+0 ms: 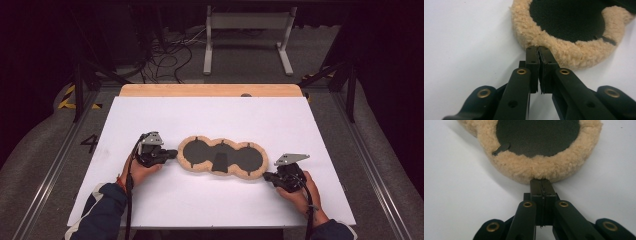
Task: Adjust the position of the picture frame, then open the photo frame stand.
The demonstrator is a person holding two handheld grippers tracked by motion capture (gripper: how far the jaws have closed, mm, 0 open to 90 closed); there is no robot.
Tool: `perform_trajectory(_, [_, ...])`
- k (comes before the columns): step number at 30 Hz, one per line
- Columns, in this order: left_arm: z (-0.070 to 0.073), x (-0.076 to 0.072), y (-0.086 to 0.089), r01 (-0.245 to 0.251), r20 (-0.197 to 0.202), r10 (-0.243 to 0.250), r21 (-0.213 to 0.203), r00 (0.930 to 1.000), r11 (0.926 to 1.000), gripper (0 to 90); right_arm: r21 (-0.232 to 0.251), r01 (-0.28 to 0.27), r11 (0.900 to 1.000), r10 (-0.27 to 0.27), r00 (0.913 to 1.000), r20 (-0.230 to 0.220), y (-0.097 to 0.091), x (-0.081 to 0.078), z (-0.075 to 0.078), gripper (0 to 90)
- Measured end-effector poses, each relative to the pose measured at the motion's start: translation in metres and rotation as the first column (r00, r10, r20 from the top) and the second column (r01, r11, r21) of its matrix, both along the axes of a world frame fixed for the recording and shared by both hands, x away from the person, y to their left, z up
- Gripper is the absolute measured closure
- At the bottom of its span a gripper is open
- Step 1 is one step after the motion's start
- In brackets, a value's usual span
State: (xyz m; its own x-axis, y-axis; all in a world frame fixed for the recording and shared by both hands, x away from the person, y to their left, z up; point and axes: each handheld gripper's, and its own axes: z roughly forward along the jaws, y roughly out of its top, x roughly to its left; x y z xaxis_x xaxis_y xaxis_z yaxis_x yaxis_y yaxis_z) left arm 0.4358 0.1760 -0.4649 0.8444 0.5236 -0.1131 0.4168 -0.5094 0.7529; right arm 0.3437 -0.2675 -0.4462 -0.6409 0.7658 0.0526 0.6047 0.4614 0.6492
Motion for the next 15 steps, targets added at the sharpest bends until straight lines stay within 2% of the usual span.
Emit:
perform_trajectory(3, [0.0, -0.001, -0.001, 0.017, 0.0, -0.017, 0.005, 0.9999, 0.9998, 89.2, 0.012, 0.061, 0.9981, -0.061, 0.9981, 0.012, -0.001, 0.004, -0.001, 90.0])
perform_trajectory(6, [0.002, -0.002, -0.002, 0.015, 0.003, -0.015, 0.011, 0.9999, 0.9998, 86.5, 0.019, 0.064, 0.9978, -0.065, 0.9978, 0.017, -0.003, 0.007, -0.002, 90.0])
perform_trajectory(7, [0.003, -0.003, -0.001, 0.017, 0.008, -0.017, -0.001, 0.9998, 0.9999, 86.5, 0.01, 0.061, 0.9981, -0.062, 0.9977, 0.027, -0.003, 0.006, -0.001, 90.0])
perform_trajectory(9, [0.006, -0.006, -0.001, 0.018, 0.026, -0.018, 0.021, 0.9995, 0.9996, 84.4, 0.014, 0.064, 0.9978, -0.065, 0.9976, 0.026, -0.004, 0.006, -0.001, 90.0])
perform_trajectory(10, [0.007, -0.006, 0.0, 0.018, 0.029, -0.018, 0.005, 0.9994, 0.9998, 84.4, 0.014, 0.06, 0.9981, -0.061, 0.9976, 0.034, -0.005, 0.006, 0.0, 90.0])
perform_trajectory(13, [0.01, -0.009, 0.005, 0.013, 0.041, -0.013, 0.003, 0.9991, 0.9999, 86.0, 0.016, 0.076, 0.997, -0.077, 0.9955, 0.055, -0.009, 0.004, 0.006, 90.0])
perform_trajectory(15, [0.013, -0.012, 0.012, 0.015, 0.054, -0.014, -0.01, 0.9984, 0.9998, 87.3, 0.046, 0.089, 0.995, -0.092, 0.9934, 0.069, -0.015, 0.002, 0.011, 90.0])
